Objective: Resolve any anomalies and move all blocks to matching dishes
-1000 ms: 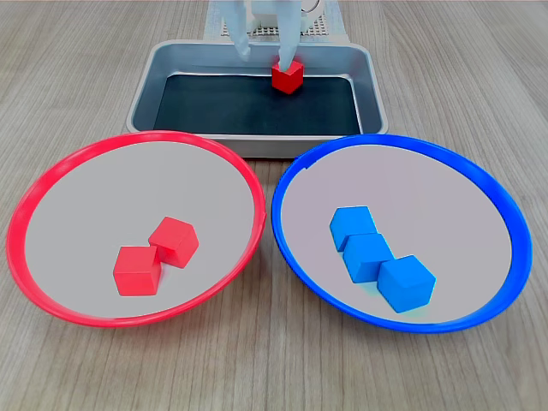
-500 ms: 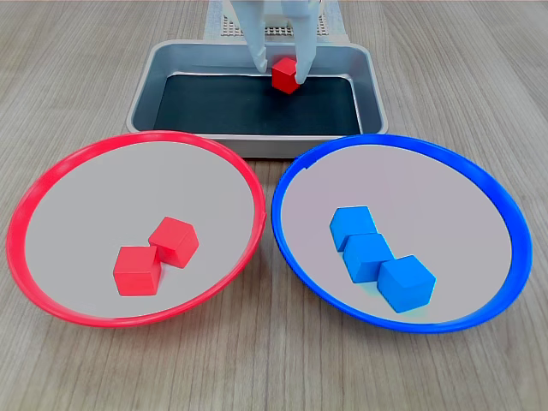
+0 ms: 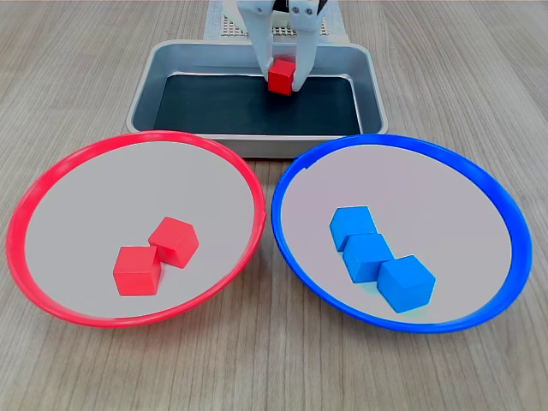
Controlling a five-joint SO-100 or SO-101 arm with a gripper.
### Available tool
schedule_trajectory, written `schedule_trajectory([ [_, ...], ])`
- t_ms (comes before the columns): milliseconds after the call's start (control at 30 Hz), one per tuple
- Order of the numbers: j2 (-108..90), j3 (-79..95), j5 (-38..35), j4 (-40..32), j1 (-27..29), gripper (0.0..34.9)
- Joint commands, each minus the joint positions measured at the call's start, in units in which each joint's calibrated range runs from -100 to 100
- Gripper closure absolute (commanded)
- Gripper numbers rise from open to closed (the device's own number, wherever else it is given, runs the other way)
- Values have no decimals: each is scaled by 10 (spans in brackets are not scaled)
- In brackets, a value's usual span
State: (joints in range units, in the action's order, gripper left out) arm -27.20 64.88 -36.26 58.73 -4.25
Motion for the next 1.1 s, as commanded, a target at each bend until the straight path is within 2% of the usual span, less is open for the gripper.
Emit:
schedule_trajectory([
  [0,2,-23,10,-19,-7,347],
  [67,7,-55,23,-40,-4,347],
  [200,38,-193,50,-26,13,348],
  [367,201,-515,74,12,91,348],
  [433,263,-578,72,-20,123,348],
  [467,271,-582,72,-28,127,348],
  [567,336,-586,58,-136,167,348],
  [667,372,-573,35,-206,193,345],
  [800,390,-568,27,-231,210,222],
  [867,378,-556,28,-235,216,186],
  [1000,325,-493,32,-271,218,195],
  [1033,299,-460,37,-295,215,207],
  [1067,278,-434,42,-313,211,233],
])
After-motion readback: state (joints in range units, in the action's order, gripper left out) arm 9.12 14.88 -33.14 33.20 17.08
